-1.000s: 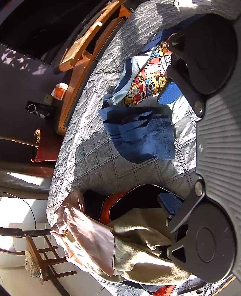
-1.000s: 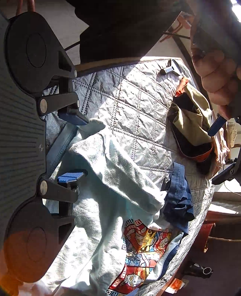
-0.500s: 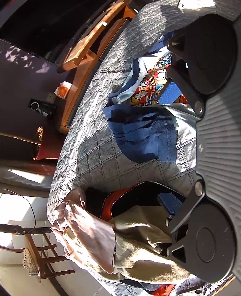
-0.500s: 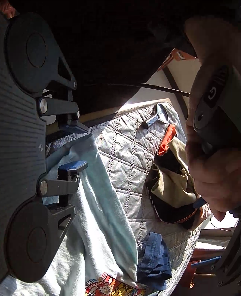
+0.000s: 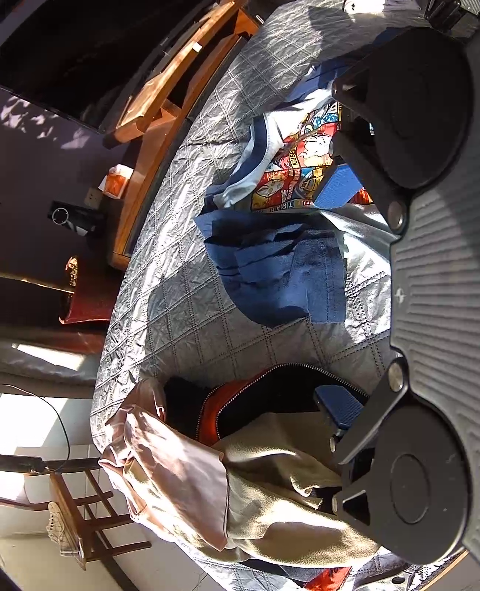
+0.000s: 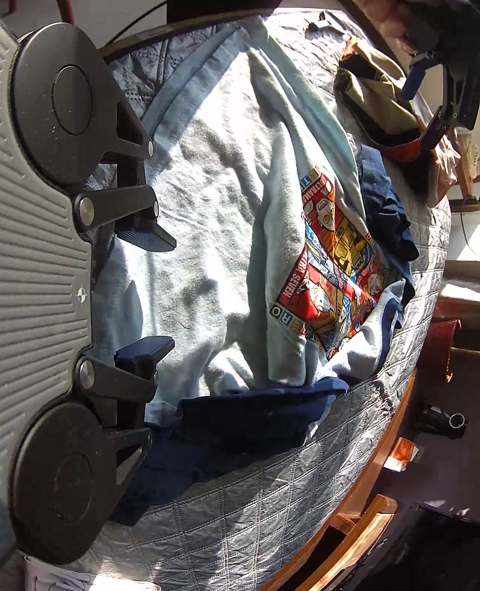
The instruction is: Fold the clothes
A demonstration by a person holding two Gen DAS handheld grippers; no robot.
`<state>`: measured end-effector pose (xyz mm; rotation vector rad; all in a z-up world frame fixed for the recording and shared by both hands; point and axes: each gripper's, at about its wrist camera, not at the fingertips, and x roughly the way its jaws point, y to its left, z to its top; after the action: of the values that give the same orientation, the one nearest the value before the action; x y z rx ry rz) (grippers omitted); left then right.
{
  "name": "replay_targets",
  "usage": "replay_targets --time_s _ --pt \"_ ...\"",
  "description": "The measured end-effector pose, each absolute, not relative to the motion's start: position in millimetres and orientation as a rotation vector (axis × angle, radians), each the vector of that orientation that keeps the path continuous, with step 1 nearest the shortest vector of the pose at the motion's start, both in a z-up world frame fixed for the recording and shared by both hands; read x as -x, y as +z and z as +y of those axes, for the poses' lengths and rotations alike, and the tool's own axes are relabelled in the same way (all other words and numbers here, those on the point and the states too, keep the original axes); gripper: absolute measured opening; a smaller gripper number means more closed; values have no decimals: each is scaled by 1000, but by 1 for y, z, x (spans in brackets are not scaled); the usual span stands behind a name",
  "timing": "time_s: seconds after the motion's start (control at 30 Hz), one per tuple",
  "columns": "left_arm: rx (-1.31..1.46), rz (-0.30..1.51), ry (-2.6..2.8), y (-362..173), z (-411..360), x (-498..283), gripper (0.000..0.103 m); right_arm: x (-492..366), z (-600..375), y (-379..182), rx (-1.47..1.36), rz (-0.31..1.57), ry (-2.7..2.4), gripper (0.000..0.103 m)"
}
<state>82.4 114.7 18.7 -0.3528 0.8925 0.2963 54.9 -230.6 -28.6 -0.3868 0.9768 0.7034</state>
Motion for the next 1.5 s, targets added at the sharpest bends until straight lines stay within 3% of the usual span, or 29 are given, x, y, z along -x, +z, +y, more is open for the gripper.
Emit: replay_targets --time_s 0.17,0.23,0.27,0.3,0.37,0.57,0.63,0.7,0.77,0.83,0.9,0.97,1.1,1.33,1.43,1.47,1.5 --pt "323 909 290 14 106 -85 102 -53 -232 -46 431 996 704 70" --pt "322 911 291 13 105 -86 102 -53 -233 -48 430 983 700 68" --pt "322 911 292 13 105 -87 102 -53 -233 -47 420 985 698 58" --pt "324 911 291 13 105 -87 102 -52 -234 -46 410 988 696 32" --pt "327 909 285 13 103 -88 102 -50 -235 -45 388 1001 686 4" --pt "313 911 259 13 94 -91 102 -26 -228 -41 317 1079 751 3" --pt "313 910 257 13 94 -92 102 -18 -222 -37 320 1112 777 4" --pt "323 909 263 13 96 -91 102 -17 -221 -31 263 1182 821 12" --pt "329 910 269 13 98 -91 102 -20 -223 -11 225 1111 852 13" --pt "335 910 275 13 100 -90 102 -37 -225 13 193 1009 789 27" --pt "338 908 277 13 101 -90 102 -68 -224 33 158 889 715 59" --pt "333 911 275 13 100 -90 102 -101 -215 49 173 780 634 71" --pt "328 915 271 12 100 -90 102 -163 -167 42 358 724 588 72" --pt "326 925 273 10 107 -91 102 -253 -149 -24 172 1009 539 66" --pt "311 918 263 13 106 -93 102 -258 -149 -38 143 1031 526 41" --pt "310 917 259 14 105 -94 102 -258 -149 -42 138 1033 522 5" --pt "310 916 256 14 105 -95 102 -259 -151 -39 132 1003 502 3"
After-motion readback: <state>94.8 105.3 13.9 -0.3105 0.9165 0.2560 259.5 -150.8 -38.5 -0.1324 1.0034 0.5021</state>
